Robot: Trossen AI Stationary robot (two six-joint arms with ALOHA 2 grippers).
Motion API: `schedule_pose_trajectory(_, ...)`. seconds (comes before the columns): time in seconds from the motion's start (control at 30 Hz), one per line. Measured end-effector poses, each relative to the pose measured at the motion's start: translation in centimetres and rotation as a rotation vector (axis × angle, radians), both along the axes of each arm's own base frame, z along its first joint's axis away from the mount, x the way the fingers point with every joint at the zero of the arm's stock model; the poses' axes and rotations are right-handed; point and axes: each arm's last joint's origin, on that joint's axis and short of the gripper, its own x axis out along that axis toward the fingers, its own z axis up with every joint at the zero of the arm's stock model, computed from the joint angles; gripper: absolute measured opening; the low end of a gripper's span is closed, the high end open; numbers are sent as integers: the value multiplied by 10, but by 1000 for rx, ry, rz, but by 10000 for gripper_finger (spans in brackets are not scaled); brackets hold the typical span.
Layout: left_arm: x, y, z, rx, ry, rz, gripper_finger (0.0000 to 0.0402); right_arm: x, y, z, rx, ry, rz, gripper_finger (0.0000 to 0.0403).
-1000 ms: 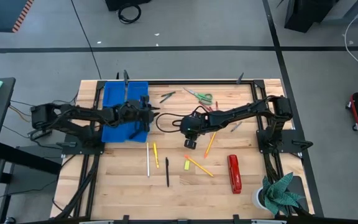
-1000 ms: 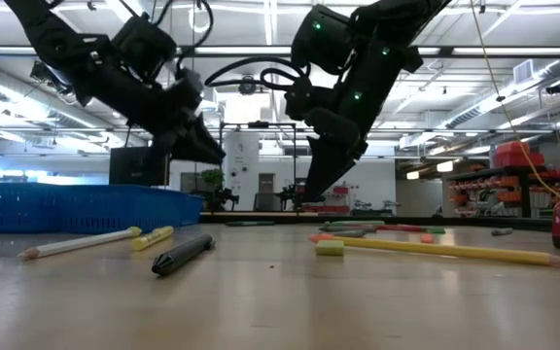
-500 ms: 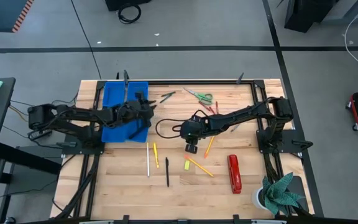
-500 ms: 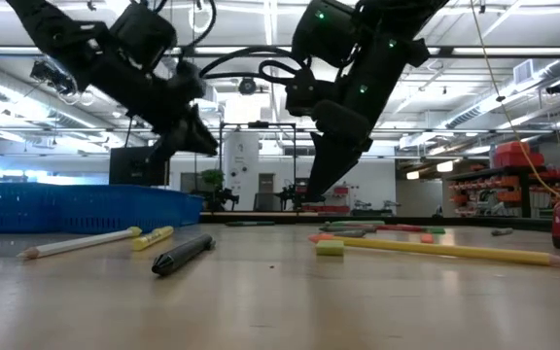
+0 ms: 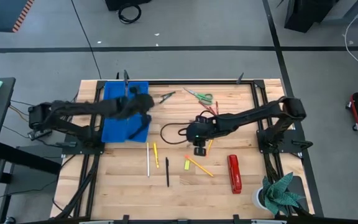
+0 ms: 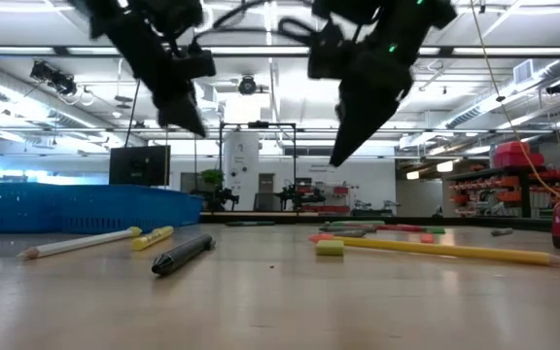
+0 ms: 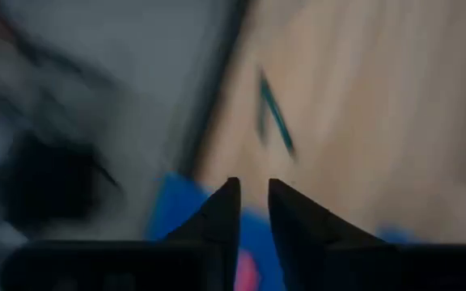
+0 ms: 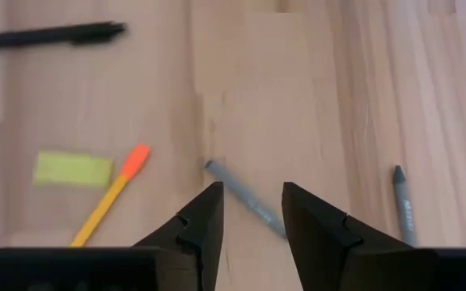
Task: Sort crayons/erasers/pens/pencils in bins
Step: Adjust the bottom right blue bin
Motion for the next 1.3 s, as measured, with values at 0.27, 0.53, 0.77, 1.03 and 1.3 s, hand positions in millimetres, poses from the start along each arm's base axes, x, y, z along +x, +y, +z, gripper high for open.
schedule_pose_trajectory(0.27, -11, 26, 51, -449, 149, -87, 16, -34, 10, 34, -22, 19, 78, 133)
schedule_pose_trajectory(0.53, 6, 33, 3, -490, 408, -151, 88, -70, 14, 30, -37, -34, 142, 133)
schedule_pose_trajectory(0.77, 24, 41, -33, -533, 528, -176, 144, -92, 2, 21, -74, -117, 122, 133)
schedule_pose_trajectory(1.03, 30, 47, -51, -556, 566, -165, 137, -107, -4, 12, -91, -134, 122, 133)
schedule_pose_trajectory(1.3, 31, 49, -51, -553, 536, -146, 114, -108, -4, 11, -101, -133, 136, 133)
